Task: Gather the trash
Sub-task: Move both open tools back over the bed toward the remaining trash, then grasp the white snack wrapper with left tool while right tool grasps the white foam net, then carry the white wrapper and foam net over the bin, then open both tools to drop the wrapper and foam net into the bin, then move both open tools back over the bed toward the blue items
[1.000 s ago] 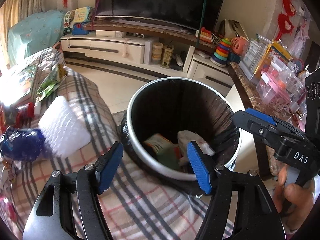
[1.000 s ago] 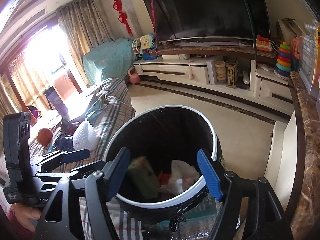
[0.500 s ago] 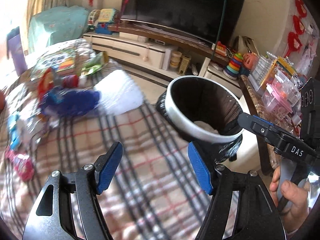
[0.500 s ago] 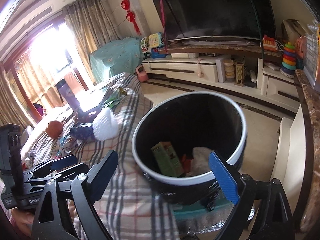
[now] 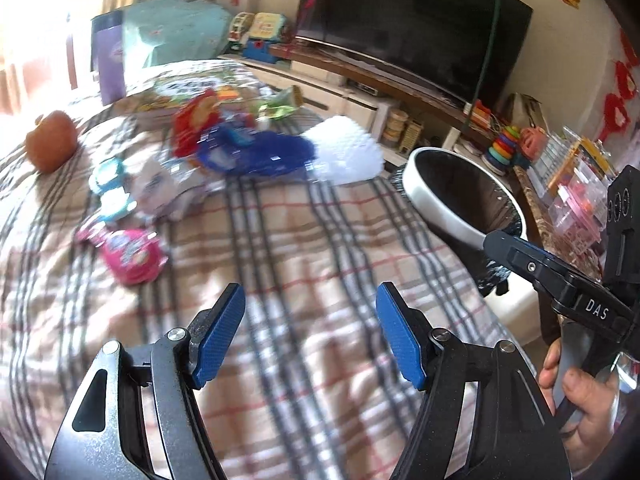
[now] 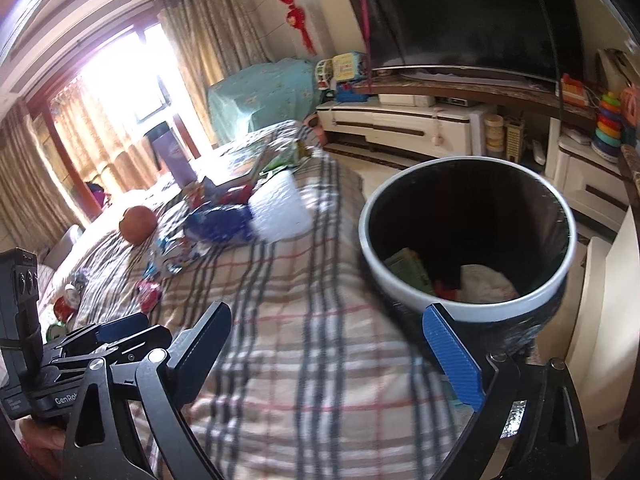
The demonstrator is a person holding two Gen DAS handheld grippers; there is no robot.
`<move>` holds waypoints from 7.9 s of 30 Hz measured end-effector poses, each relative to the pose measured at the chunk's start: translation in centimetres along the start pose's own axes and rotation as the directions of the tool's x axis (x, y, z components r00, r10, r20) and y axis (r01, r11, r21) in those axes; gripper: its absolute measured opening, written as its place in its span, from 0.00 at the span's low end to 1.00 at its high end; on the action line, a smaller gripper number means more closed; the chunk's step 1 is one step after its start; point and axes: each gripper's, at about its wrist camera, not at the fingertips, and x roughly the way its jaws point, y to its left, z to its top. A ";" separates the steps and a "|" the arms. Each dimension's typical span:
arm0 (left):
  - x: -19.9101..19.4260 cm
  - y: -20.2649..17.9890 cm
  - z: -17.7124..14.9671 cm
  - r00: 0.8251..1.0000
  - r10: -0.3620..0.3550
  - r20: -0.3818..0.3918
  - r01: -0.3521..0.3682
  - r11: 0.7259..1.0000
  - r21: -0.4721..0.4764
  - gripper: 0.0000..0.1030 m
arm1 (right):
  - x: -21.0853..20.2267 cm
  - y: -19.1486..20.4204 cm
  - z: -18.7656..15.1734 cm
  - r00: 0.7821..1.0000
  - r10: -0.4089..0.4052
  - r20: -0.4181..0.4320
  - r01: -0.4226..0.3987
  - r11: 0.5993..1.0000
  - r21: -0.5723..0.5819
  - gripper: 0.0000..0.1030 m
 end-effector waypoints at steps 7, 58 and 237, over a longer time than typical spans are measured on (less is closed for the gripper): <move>-1.2 3.4 -1.7 0.999 0.042 -0.002 -0.042 0.997 -0.061 0.67 | 1.1 2.8 -1.0 0.999 0.018 -0.027 -0.020 0.998 -0.055 0.97; 4.1 9.5 5.9 0.989 0.150 -0.010 -0.150 0.984 -0.097 0.74 | 9.2 4.4 5.1 0.997 0.050 -0.055 -0.056 0.992 -0.112 0.96; 0.5 8.2 0.0 0.994 0.078 -0.078 -0.090 0.981 -0.172 0.72 | 5.2 5.0 0.3 0.984 0.139 -0.112 -0.153 0.980 -0.128 0.89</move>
